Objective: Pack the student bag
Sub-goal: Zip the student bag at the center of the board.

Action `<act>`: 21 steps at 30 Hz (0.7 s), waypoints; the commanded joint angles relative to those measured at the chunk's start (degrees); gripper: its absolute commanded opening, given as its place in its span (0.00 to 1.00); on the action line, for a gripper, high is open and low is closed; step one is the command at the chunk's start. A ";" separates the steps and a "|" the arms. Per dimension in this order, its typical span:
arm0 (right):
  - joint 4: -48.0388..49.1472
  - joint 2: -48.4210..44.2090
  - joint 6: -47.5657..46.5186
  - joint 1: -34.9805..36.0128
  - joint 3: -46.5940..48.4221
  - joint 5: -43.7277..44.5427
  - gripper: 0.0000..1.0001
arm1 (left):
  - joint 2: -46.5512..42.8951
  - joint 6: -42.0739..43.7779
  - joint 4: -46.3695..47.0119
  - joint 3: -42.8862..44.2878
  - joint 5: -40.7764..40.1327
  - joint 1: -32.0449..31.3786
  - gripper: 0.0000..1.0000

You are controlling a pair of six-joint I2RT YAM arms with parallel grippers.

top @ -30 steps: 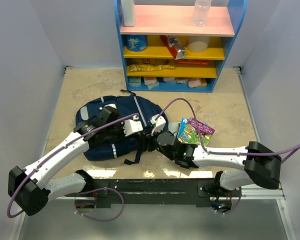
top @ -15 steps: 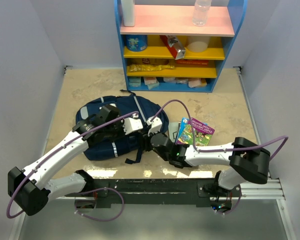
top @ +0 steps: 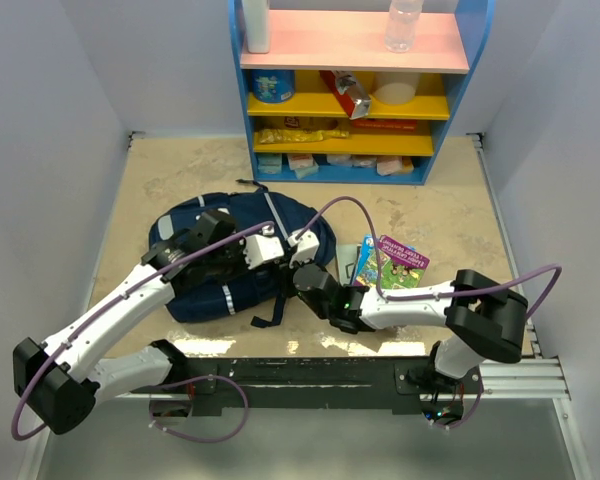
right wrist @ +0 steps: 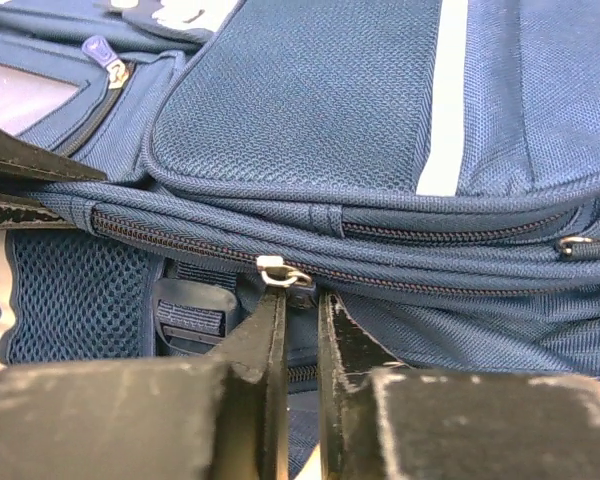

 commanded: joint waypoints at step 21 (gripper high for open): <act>-15.13 -15.58 -7.40 -14.13 -1.77 -2.13 0.00 | -8.12 11.53 -1.61 -7.23 -0.39 -0.20 0.00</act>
